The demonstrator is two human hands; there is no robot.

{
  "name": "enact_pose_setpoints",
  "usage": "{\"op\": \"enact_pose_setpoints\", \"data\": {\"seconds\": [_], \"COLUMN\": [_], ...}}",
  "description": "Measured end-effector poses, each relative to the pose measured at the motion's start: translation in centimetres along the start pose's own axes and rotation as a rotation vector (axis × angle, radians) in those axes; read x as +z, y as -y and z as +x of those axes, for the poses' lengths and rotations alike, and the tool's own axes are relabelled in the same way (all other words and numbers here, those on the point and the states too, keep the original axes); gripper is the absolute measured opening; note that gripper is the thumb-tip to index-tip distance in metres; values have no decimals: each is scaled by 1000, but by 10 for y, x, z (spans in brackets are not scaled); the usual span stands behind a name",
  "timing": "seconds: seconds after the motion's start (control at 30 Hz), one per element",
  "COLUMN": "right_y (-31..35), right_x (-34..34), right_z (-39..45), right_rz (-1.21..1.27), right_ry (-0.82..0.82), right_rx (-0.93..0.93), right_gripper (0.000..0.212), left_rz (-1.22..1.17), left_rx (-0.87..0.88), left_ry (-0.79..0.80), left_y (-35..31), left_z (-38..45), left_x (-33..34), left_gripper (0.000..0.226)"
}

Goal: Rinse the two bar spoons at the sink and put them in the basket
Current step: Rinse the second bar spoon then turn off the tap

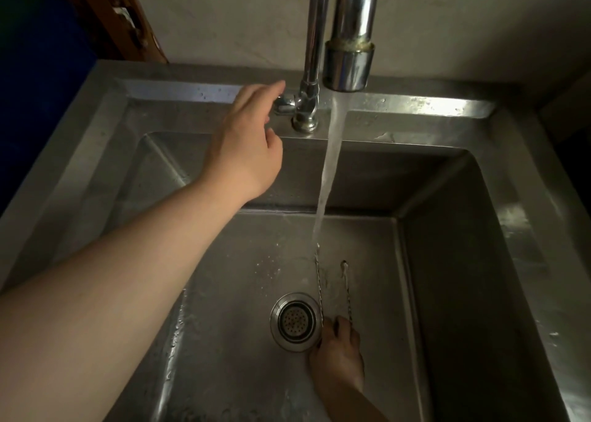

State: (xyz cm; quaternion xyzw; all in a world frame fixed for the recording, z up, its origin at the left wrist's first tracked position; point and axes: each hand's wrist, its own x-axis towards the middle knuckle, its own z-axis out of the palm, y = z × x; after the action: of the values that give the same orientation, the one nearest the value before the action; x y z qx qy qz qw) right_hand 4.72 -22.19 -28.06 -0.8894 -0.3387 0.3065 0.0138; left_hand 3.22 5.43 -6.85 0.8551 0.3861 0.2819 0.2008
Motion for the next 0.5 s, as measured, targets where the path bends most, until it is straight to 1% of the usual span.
{"op": "enact_pose_setpoints", "data": {"seconds": [0.17, 0.5], "right_y": [0, -1], "right_x": [-3, -3], "right_z": [0, 4], "right_rz": [-36, -27], "right_ry": [-26, -25], "right_rx": [-25, -31], "right_gripper": [46, 45], "left_rz": [-16, -22], "left_rx": [41, 96], "left_ry": [-22, -43], "left_y": [1, 0], "left_z": [-4, -14], "left_x": [0, 0], "left_gripper": [53, 50]}}
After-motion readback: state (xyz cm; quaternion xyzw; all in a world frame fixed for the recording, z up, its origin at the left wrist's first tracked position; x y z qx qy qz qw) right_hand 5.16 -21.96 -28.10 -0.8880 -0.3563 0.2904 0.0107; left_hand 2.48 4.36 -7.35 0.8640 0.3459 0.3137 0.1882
